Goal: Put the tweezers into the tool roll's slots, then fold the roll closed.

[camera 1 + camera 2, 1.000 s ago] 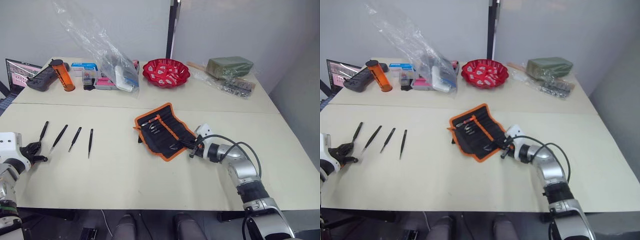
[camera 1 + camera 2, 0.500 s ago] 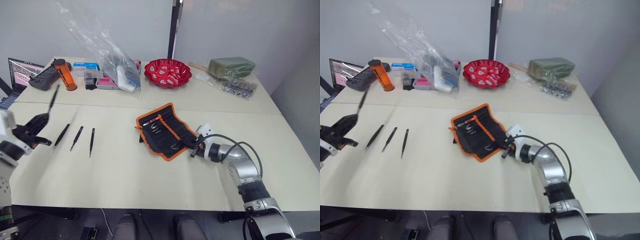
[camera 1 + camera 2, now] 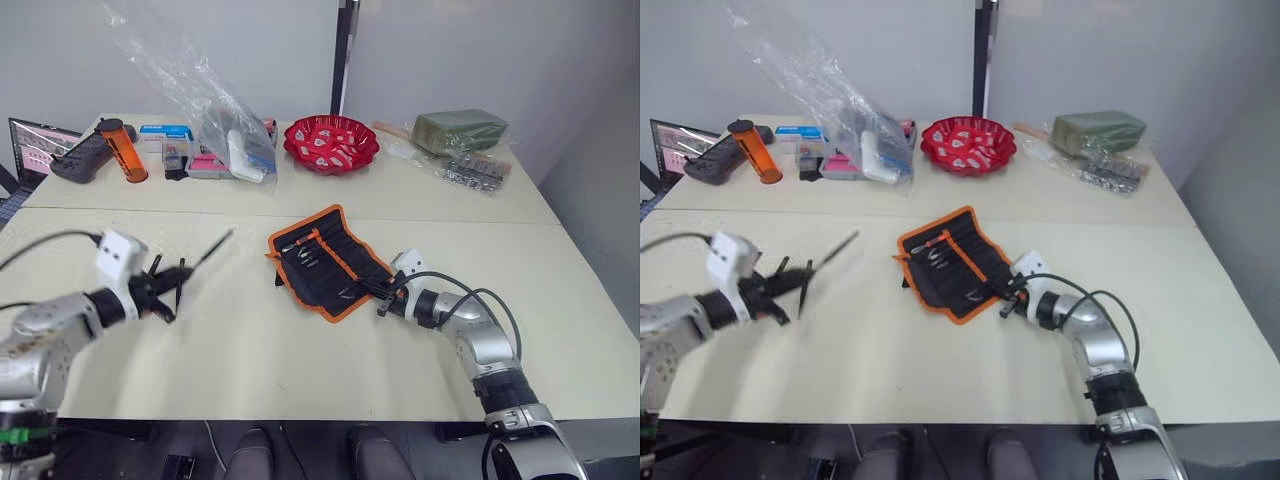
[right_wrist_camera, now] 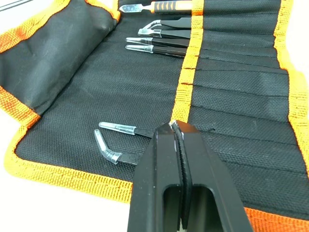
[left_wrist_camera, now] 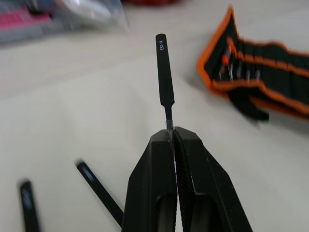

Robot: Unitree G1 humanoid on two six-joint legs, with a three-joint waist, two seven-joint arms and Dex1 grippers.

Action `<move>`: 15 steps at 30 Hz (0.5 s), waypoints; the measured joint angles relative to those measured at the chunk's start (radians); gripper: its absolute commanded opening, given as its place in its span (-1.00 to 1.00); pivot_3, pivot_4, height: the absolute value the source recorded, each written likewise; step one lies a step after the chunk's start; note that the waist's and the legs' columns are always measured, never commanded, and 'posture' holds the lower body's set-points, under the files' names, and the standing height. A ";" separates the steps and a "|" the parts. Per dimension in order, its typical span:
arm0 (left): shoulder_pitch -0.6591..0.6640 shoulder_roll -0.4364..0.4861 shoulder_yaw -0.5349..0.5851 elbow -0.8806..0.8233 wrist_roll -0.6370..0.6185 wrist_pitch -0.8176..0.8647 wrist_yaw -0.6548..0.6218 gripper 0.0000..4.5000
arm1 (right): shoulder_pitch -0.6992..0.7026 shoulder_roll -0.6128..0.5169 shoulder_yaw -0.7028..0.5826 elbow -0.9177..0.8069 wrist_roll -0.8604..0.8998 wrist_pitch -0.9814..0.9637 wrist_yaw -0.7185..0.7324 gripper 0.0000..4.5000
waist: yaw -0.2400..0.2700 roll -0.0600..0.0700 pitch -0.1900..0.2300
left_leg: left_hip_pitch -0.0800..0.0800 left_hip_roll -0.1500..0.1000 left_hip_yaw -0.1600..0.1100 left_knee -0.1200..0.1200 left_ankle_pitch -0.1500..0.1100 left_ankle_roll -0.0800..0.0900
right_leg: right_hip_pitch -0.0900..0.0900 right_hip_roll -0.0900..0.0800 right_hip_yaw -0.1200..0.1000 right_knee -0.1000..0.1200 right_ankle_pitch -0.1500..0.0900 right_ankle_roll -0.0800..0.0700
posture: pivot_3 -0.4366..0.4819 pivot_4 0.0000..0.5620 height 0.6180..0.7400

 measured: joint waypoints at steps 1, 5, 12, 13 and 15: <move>0.030 -0.010 -0.002 -0.032 0.001 0.012 0.010 -0.99 | -0.002 0.003 0.000 0.002 0.000 0.001 -0.005 -1.00 | 0.000 0.000 0.000 | 0.000 0.000 0.000 0.000 0.000 0.000 | 0.000 0.000 0.000 0.000 -0.001 -0.002 | -0.05 -0.47 1.00; 0.138 -0.020 0.002 -0.151 0.016 0.038 0.055 -0.99 | -0.032 0.020 0.004 0.037 -0.001 0.005 -0.012 -1.00 | -0.003 0.000 0.000 | 0.001 0.000 0.000 0.001 -0.002 -0.004 | 0.000 0.000 0.000 0.000 -0.001 -0.004 | -0.05 -0.47 1.00; 0.249 -0.027 -0.001 -0.244 0.058 0.054 0.096 -0.70 | -0.075 0.034 0.015 0.076 -0.003 0.012 -0.015 -1.00 | 0.001 0.001 0.001 | 0.000 0.000 0.001 0.001 -0.002 -0.004 | -0.001 0.000 0.000 -0.001 -0.001 -0.005 | -0.05 -0.47 1.00; 0.250 -0.032 -0.001 -0.247 0.058 0.056 0.098 -0.62 | -0.080 0.035 0.016 0.079 -0.003 0.012 -0.014 -1.00 | 0.001 0.001 0.001 | 0.000 0.000 0.001 0.001 -0.002 -0.004 | -0.001 0.000 0.001 -0.001 -0.001 -0.005 | -0.05 -0.47 1.00; 0.249 -0.041 -0.002 -0.247 0.056 0.055 0.095 -0.31 | -0.088 0.037 0.018 0.087 -0.006 0.012 -0.009 -1.00 | 0.001 0.001 0.001 | 0.000 0.000 0.001 0.001 -0.002 -0.004 | -0.001 0.000 0.000 -0.001 -0.001 -0.005 | -0.05 -0.47 1.00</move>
